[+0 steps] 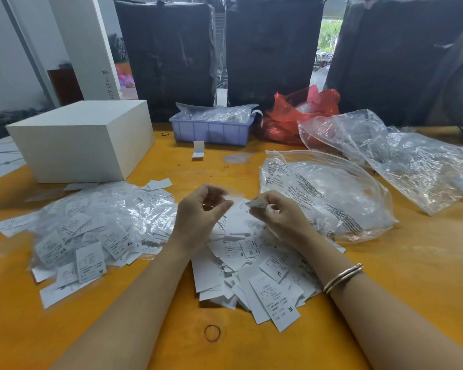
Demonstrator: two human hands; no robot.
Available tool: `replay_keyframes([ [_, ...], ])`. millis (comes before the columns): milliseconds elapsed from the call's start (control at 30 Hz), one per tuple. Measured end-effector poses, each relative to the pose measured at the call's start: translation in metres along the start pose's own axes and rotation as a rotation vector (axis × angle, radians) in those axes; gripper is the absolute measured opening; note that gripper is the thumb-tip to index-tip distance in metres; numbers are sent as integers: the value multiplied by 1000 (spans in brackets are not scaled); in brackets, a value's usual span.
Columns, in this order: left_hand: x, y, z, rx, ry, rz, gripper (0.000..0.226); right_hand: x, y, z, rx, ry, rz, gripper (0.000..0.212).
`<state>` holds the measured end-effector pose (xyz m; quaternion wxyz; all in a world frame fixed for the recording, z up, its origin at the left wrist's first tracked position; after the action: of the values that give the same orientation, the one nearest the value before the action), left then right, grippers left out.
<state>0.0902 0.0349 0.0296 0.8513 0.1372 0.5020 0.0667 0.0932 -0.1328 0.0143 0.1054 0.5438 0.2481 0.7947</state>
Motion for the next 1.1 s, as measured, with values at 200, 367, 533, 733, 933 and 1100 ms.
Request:
replay_keyframes([
  [200, -16, -4, -3, -2, -138, 214, 10, 15, 8, -5, -84, 119, 95, 5],
  [367, -19, -5, -3, 21, -161, 232, 11, 14, 14, -7, -75, 112, 275, 13],
  [533, -21, -5, -4, 23, -171, 252, 12, 12, 19, -10, -103, 94, 243, 8],
  [733, -28, -10, -5, 53, -217, 303, 13, 20, 12, -9, -58, 136, 168, 9],
  [933, -32, -13, -6, 93, -235, 327, 12, 25, 9, -9, -27, 167, 80, 7],
  [1100, -30, -17, -6, 138, -241, 329, 14, 34, 6, -9, -49, 253, -128, 7],
])
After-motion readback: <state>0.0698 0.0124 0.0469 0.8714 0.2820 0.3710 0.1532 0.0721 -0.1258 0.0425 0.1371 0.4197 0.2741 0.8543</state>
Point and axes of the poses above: each hand's wrist, its own z-axis towards the middle knuckle, its own y-axis out of the back of the hand, x = y × z, the point moved 9 cm from there along z, towards the middle knuckle, and after that the axes turned 7 degrees about x, right-handed, at the moved point
